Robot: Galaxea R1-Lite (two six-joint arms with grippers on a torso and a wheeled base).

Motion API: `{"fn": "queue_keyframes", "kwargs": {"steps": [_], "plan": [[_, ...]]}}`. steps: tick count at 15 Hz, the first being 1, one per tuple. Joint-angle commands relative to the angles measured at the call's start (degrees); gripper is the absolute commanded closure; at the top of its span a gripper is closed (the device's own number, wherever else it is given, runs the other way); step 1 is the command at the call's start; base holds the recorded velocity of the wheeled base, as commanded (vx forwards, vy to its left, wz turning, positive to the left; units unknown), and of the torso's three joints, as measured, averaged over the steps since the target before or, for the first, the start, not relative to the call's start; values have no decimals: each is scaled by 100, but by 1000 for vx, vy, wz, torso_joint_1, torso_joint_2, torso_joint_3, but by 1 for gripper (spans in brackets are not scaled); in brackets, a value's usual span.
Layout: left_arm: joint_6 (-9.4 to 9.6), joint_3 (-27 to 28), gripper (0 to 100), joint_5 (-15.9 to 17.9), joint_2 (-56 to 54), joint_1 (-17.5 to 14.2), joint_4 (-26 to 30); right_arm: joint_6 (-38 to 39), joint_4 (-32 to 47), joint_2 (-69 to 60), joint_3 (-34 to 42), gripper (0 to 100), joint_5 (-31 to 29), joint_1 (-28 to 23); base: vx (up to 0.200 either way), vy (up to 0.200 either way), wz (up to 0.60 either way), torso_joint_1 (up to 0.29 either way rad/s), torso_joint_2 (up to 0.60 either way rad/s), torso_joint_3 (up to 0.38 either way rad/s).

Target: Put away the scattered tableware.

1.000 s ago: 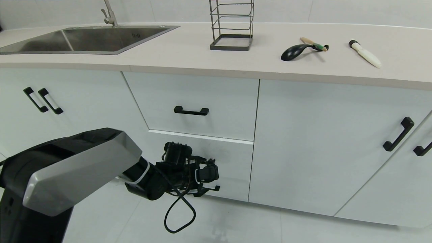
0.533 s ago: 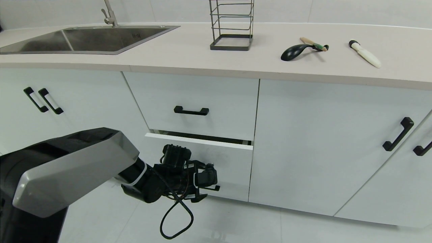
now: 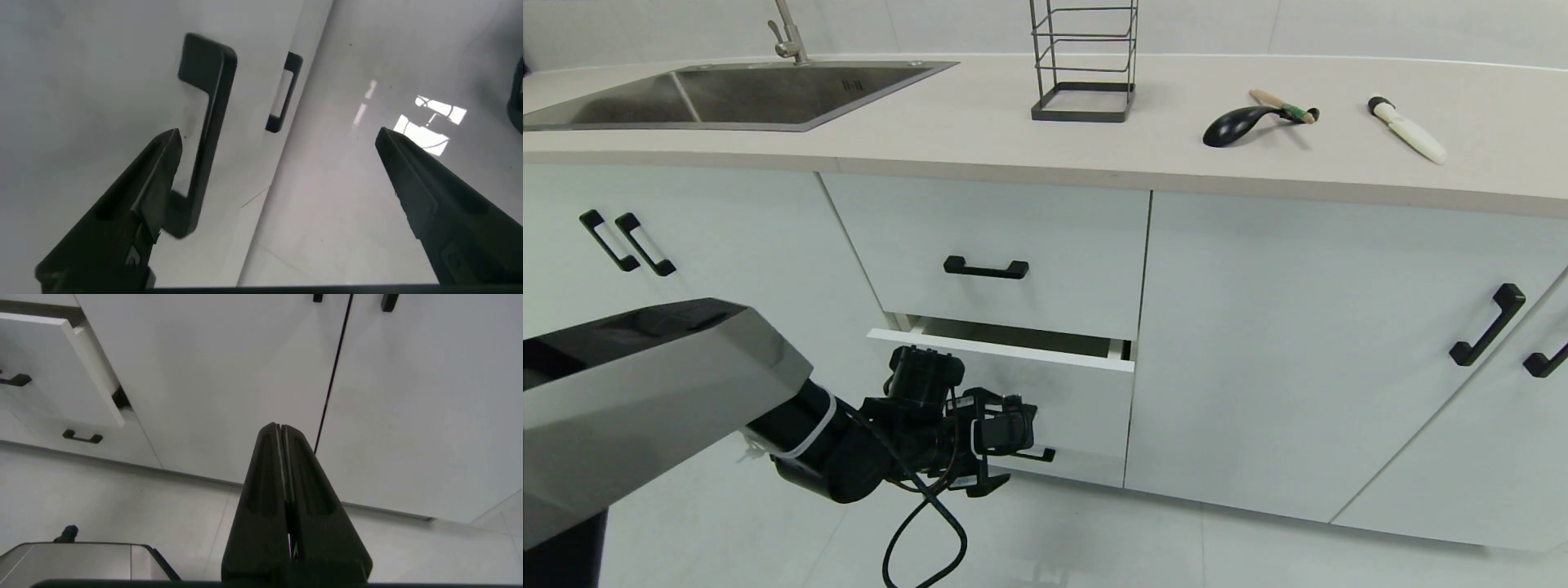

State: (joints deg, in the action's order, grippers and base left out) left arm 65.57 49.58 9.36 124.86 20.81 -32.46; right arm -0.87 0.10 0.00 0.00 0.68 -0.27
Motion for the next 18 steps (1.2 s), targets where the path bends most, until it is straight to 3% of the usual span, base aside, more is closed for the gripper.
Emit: {"fn": "queue_keyframes", "kwargs": {"steps": [1,4,7,8,10,13,15,18], "plan": [[-53,-194,0,13,-418,2,-6,-1,-1,0,0,100,2,0,0,0,0,0,0,0],[-220,-695,0,75,-1183,169,21,-1,-1,0,0,100,2,0,0,0,0,0,0,0],[-757,-678,0,268,-1930,275,328,-1,-1,0,0,100,2,0,0,0,0,0,0,0],[-792,-686,0,321,-2053,275,425,-1,-1,0,0,100,2,0,0,0,0,0,0,0],[-800,-642,0,452,-2317,275,768,-1,-1,0,0,100,2,0,0,0,0,0,0,0],[-783,377,0,611,-1974,204,1365,-1,-1,0,0,100,2,0,0,0,0,0,0,0],[-686,966,0,804,-1473,169,1445,-1,-1,0,0,100,2,0,0,0,0,0,0,0],[-510,1089,0,848,-1025,151,1418,-1,-1,0,0,100,2,0,0,0,0,0,0,0]]}}
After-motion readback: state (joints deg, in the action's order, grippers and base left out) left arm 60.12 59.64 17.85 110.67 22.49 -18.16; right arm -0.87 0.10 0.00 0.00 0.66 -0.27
